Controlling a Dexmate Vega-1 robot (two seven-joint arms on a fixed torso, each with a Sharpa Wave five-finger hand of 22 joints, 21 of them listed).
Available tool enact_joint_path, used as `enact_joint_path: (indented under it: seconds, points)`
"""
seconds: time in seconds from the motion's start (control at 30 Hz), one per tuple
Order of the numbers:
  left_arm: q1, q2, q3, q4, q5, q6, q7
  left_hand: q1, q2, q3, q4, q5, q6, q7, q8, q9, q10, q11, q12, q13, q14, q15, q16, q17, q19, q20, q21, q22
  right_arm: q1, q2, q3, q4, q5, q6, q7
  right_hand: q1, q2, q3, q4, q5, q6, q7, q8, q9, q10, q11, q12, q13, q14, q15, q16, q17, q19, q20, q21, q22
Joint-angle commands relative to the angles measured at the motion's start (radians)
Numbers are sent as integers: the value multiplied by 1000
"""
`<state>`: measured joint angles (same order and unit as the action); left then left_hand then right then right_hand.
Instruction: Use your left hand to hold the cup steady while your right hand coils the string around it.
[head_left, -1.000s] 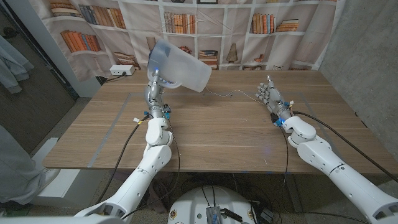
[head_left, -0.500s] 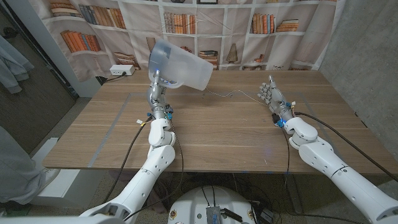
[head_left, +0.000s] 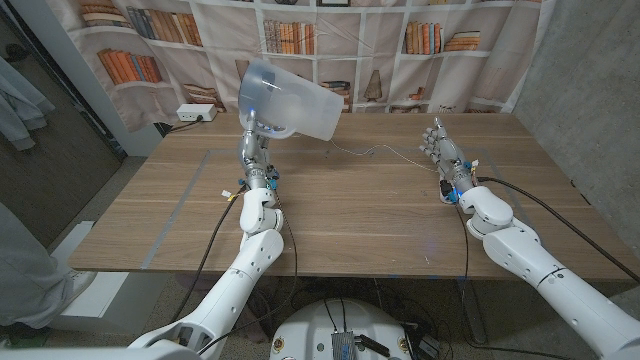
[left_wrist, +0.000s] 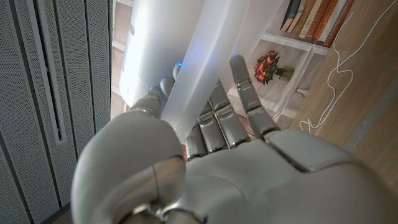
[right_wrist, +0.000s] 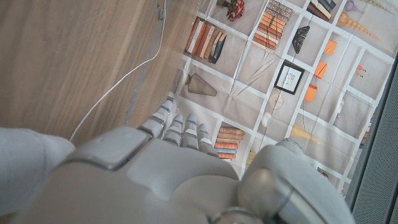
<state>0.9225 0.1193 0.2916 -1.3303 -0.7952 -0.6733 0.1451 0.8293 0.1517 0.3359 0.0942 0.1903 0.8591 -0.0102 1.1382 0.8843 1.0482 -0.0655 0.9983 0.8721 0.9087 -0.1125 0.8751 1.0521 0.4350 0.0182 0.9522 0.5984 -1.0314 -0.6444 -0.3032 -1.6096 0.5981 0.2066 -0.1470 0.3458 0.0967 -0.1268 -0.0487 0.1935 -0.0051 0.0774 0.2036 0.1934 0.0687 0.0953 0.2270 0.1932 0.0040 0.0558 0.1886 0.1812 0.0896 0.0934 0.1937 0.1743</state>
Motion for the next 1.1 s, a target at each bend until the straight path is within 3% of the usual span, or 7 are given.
enact_joint_path:
  seconds: [0.03, 0.17, 0.27, 0.63, 0.7, 0.83, 1.1]
  points:
    - [0, -4, -5, 4, -43, 12, -41, -33, 27, 18, 16, 7, 22, 23, -2, 0, 11, 9, 89, 97, 1, -3, -9, -1, -2, 2, 8, -25, -13, -39, 3, -53, -55, -60, -58, 15, 6, 3, -5, -1, 8, 6, 6, 1, 2, 9, 5, 2, 1, 9, 6, 4, 7, 4, 6, 4]
    - [-10, -20, -8, 31, -89, 4, -102, -35, 26, 20, 17, 8, 27, 21, -2, -2, 15, 10, 90, 97, 4, -3, -10, 0, -3, 0, 10, -28, -26, -57, 13, -100, -68, -127, -114, 19, 9, 6, -7, -1, 9, 7, 6, 1, 3, 7, 5, 2, 2, 8, 6, 4, 10, 2, 7, 5]
    - [-16, -28, -10, 45, -108, 4, -129, -39, 23, 22, 16, 7, 38, 19, -6, -13, 19, 7, 90, 94, 4, -6, -10, 6, -5, -2, 17, -32, -38, -67, 21, -130, -83, -165, -156, 33, 12, 13, -15, -3, 33, 12, 14, 1, 32, 11, 16, 1, 29, 12, 13, 3, 41, -3, 16, 5]
    - [-28, -50, -17, 70, -164, 25, -190, -46, 21, 26, 8, 6, 39, 19, -6, -8, 22, 9, 84, 86, 8, -4, -18, -1, -12, -4, 35, -49, -76, -90, 43, -184, -116, -219, -222, 53, 7, 21, -31, -5, 58, 19, 17, 1, 67, 12, 25, 0, 76, 13, 21, 3, 102, -14, 32, 6]
    - [-29, -53, -17, 73, -165, 26, -194, -48, 21, 26, 9, 5, 40, 19, -9, -12, 24, 9, 84, 84, 8, -6, -19, -2, -12, -3, 37, -51, -81, -92, 45, -194, -125, -231, -237, 64, 2, 23, -39, -5, 66, 24, 16, 0, 91, 13, 31, -1, 108, 14, 25, 2, 139, -30, 39, 5]
    - [-34, -58, -19, 82, -174, 27, -212, -47, 18, 25, 3, 4, 53, 14, -9, -19, 33, 4, 85, 81, 15, -8, -17, -5, -11, -8, 41, -54, -89, -101, 47, -210, -150, -251, -262, 71, -6, 23, -47, -5, 81, 36, 17, 0, 125, 15, 40, -2, 144, 15, 30, 2, 186, -30, 48, 5]
    - [-38, -70, -25, 93, -188, 28, -227, -47, 20, 24, -5, 1, 63, 17, -7, -21, 33, 5, 82, 77, 24, -6, -17, -16, -13, -8, 50, -60, -103, -102, 63, -227, -150, -287, -283, 47, -33, 4, -42, 0, 102, 51, 13, 0, 158, 25, 40, -2, 233, 6, 40, 5, 320, 16, 75, 4]
